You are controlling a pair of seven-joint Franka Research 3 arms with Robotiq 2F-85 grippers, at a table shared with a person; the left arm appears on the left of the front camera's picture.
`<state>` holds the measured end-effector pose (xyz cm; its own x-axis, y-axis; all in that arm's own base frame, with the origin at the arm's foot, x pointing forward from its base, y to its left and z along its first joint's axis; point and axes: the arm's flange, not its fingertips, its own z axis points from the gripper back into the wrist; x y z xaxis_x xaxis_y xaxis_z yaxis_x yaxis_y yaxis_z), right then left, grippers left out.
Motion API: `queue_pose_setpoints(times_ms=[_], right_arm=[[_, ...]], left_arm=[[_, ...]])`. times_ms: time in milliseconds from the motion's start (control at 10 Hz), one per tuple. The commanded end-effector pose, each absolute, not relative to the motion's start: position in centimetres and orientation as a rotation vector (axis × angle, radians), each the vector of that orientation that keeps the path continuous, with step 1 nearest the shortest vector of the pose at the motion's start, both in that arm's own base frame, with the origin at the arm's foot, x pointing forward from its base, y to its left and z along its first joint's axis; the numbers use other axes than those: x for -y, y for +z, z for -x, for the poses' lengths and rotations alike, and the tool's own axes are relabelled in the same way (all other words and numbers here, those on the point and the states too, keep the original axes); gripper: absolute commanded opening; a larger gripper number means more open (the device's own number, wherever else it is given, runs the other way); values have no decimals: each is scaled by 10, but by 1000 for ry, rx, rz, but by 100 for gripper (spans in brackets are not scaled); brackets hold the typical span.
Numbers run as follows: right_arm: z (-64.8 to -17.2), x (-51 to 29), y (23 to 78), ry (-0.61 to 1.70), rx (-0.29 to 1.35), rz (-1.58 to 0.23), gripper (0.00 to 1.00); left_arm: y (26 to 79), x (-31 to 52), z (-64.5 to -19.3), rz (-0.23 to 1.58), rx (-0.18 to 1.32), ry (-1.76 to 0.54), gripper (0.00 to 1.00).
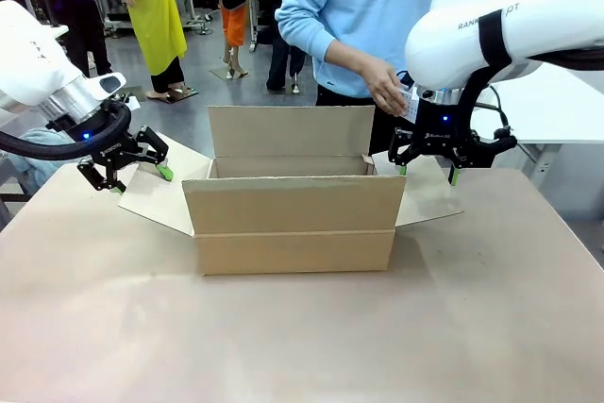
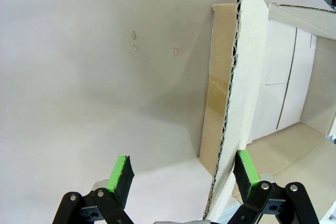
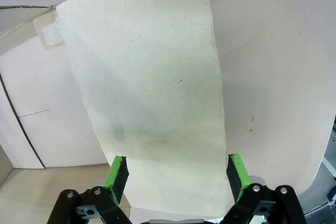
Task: Pack the gift set into the box.
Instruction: Lift both hands away from the flaps of the Package Box.
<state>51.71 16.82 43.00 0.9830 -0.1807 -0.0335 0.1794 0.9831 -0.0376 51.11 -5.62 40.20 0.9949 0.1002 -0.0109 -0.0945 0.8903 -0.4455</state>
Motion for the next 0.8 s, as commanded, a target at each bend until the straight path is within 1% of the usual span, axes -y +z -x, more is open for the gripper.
queue_pose_setpoints(times_ms=[0, 700], right_arm=[[-517, -170, 431, -202, -27, 58, 100], [-517, -170, 431, -202, -27, 58, 100]], left_arm=[[403, 55, -510, 445, 10, 108, 100], [403, 55, -510, 445, 10, 108, 100]])
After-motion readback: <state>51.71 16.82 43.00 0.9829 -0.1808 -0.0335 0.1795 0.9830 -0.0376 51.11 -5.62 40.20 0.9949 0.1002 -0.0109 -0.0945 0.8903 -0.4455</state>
